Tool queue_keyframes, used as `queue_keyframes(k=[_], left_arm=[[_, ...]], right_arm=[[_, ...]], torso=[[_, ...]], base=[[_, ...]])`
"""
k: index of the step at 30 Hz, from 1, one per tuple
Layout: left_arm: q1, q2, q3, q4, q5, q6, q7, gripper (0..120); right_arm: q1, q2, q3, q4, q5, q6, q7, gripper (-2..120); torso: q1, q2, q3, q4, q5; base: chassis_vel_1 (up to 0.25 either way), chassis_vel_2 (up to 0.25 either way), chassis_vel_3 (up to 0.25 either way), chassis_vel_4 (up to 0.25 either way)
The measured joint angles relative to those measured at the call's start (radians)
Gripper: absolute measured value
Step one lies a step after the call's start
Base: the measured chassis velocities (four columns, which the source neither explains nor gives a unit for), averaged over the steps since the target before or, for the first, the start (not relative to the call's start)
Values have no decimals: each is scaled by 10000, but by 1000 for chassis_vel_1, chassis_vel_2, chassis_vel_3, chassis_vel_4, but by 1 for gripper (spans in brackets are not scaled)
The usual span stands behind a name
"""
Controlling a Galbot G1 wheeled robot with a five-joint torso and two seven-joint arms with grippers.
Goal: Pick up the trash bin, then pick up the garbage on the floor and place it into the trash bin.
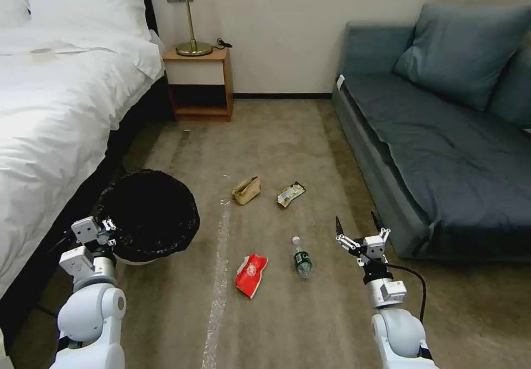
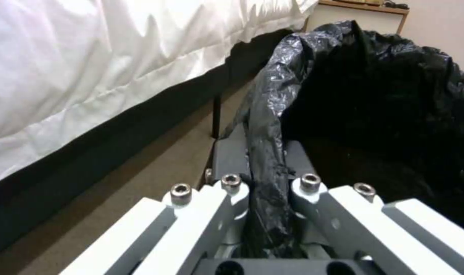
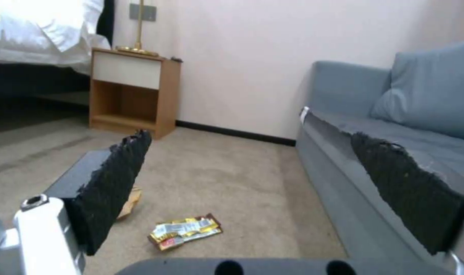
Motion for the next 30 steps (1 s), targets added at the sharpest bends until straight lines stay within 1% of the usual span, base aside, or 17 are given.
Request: queue_keyframes(k=[4, 10, 13, 17, 19, 20, 23, 26, 28, 30], left_arm=[[-83, -6, 16, 26, -47, -212, 2, 4], [-217, 39, 32, 105, -266, -410, 58, 4], [-300, 45, 35, 183, -404, -456, 115, 4], [-318, 28, 32, 283, -418, -495, 155, 4], [-318, -1, 32, 390, -410, -533, 225, 4], [-318, -1, 32, 390, -410, -533, 225, 4], [-315, -19, 33, 502, -372, -562, 268, 4], [-315, -19, 34, 513, -367, -562, 271, 4], [-313, -19, 30, 561, -315, -581, 286, 4], [-314, -24, 27, 580, -283, -584, 287, 4]], right_arm=[[131, -179, -214, -150, -496, 232, 7, 100], [339, -491, -595, -314, -645, 110, 25, 100], [814, -941, -1103, -691, -342, -395, 55, 100], [1251, -1202, -1452, -1098, -151, -730, 156, 100], [1771, -1384, -1813, -1504, 288, -1294, 220, 100], [1771, -1384, -1813, -1504, 288, -1294, 220, 100], [2403, -1486, -2256, -2080, 917, -2017, 262, 100], [2499, -1494, -2330, -2191, 1013, -2123, 261, 100], [2942, -1505, -2756, -2781, 1574, -2541, 210, 100], [3053, -1497, -2864, -2950, 1711, -2666, 130, 100]], torso=[[0, 1, 0, 0, 0], [0, 1, 1, 0, 0], [0, 1, 1, 0, 0], [1, 0, 1, 0, 1], [1, 0, 1, 1, 0], [1, 0, 1, 1, 0], [1, 0, 1, 1, 0], [1, 0, 1, 2, 0], [1, 1, 1, 1, 1], [1, 0, 2, 1, 0]], base=[[0, 0, 0, 0], [0, 0, 0, 0], [0, 0, 0, 0], [0, 0, 0, 0], [0, 0, 0, 0], [0, 0, 0, 0], [0, 0, 0, 0], [0, 0, 0, 0], [0, 0, 0, 0], [0, 0, 0, 0]])
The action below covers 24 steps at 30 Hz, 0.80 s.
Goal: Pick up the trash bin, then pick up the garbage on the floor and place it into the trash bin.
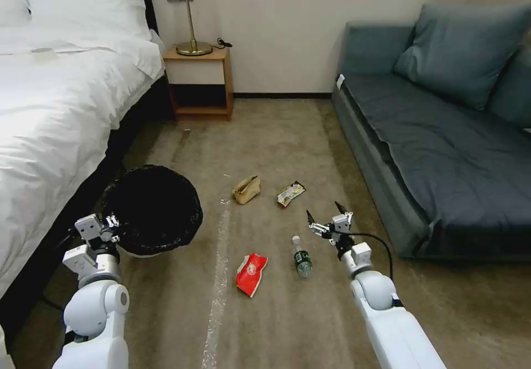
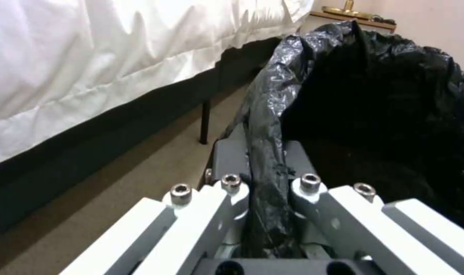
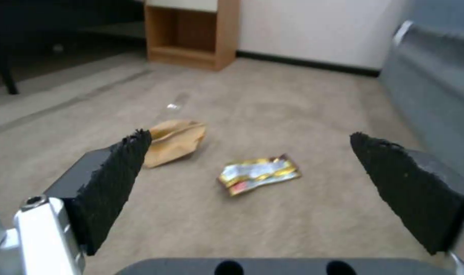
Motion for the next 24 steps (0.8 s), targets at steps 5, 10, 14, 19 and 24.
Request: queue_keyframes(k=[5, 10, 14, 19, 24], left_arm=[[-51, -56, 0, 124, 155, -16, 1, 4], [-91, -110, 62, 187, 268, -27, 1, 4], [-103, -193, 123, 200, 391, -55, 4, 4], [-90, -300, 146, 207, 535, -79, 3, 4], [-53, -402, 164, 137, 673, -90, -4, 4]], right_arm=[[394, 53, -447, -776, 317, -723, -287, 100], [600, 63, -651, -1408, 461, -1179, -388, 100], [830, 46, -768, -1923, 652, -1957, -558, 100], [1051, 48, -862, -2408, 967, -2466, -745, 100], [1170, 88, -860, -2924, 936, -2655, -1101, 100]], torso=[[0, 0, 0, 0, -1], [0, 0, 0, 1, 1], [0, 0, 0, -2, 0], [0, 0, 0, 0, 0], [0, 0, -1, -1, 1]], base=[[0, 0, 0, 0], [0, 0, 0, 0], [0, 0, 0, 0], [0, 0, 0, 0], [0, 0, 0, 0]])
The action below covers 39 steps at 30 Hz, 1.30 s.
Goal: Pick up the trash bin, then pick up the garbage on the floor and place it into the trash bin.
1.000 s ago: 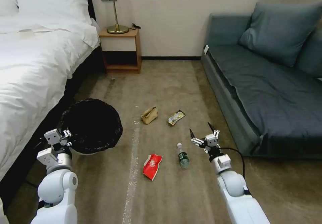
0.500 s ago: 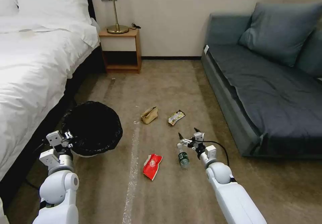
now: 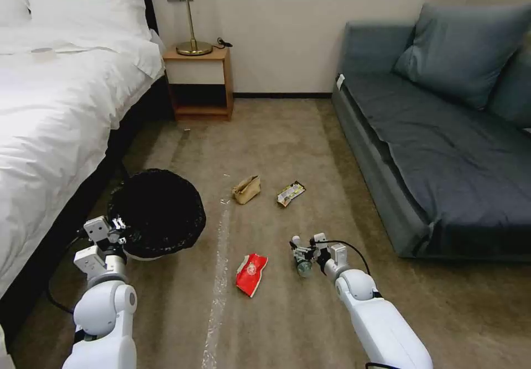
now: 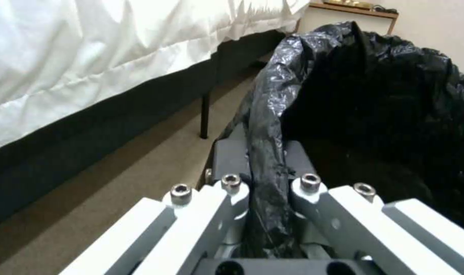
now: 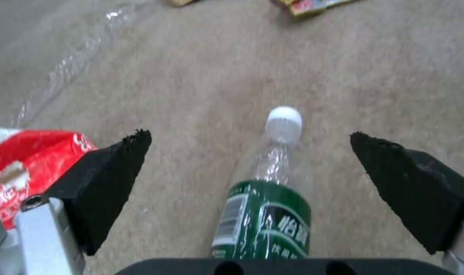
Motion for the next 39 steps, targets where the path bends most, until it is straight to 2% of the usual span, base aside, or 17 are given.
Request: queue_keyframes(k=[14, 37, 38, 39], left_arm=[[122, -124, -5, -90, 122, -51, -7, 4], [115, -156, 128, 43, 268, -124, -3, 4], [105, -149, 130, 46, 268, -125, -4, 4], [96, -144, 136, 50, 268, -125, -2, 4]], right_arm=[[191, 122, 269, -910, -409, 54, -320, 100], [50, 526, 653, -1922, -1200, 763, -724, 100], [58, 544, 680, -2008, -1239, 849, -723, 99], [74, 558, 696, -2085, -1256, 950, -722, 93]], torso=[[0, 0, -1, 0, -1], [-1, 0, -1, 0, -1], [-1, 0, -1, 0, -2], [0, 0, -1, 0, -1]], base=[[0, 0, 0, 0], [0, 0, 0, 0], [0, 0, 0, 0], [0, 0, 0, 0]])
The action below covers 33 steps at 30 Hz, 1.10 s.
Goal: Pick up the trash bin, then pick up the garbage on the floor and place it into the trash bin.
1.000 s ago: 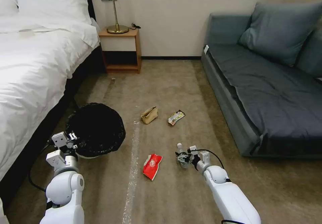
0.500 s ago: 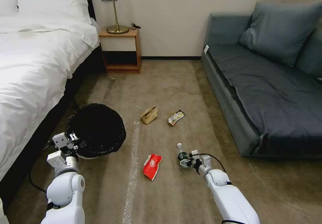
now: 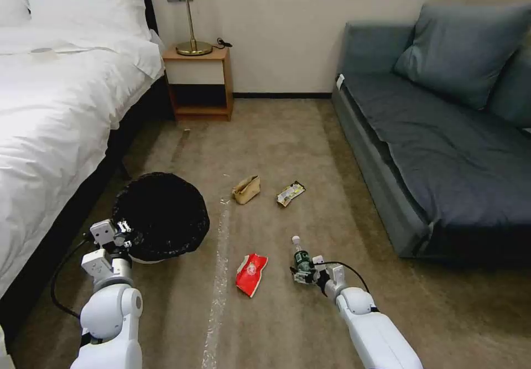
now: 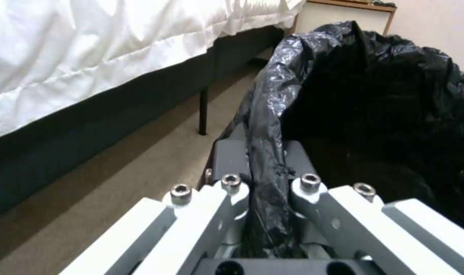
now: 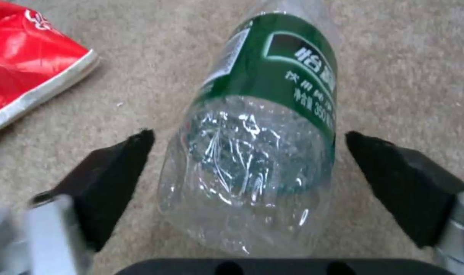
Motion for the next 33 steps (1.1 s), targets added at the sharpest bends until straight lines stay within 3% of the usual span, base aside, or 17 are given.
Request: queue_keyframes(k=[3, 5, 16, 24, 33], left_arm=[[-7, 3, 4, 7, 0, 0, 0, 4], [-24, 6, 20, 47, 1, -1, 0, 4], [-83, -27, 126, 143, 68, -32, 5, 4], [-165, -20, 211, 244, 69, -32, -16, 4], [-376, -67, 625, 527, 90, 16, -77, 4]], right_arm=[[16, 4, 20, -60, -15, 105, -10, 90], [18, 0, 73, -121, -58, 312, -34, 76], [-76, -40, 198, -126, -147, 604, 36, 39], [-266, -118, 312, 393, -153, 767, 154, 30], [-610, -498, 507, 2928, 173, 1310, 602, 30]], torso=[[0, 0, 0, 1, 0], [0, -1, 0, 0, 0], [0, 0, 0, 0, 0], [0, 0, 0, 0, 0], [0, 0, 1, 0, 0]], base=[[0, 0, 0, 0], [0, 0, 0, 0], [0, 0, 0, 0], [0, 0, 0, 0], [0, 0, 0, 0]])
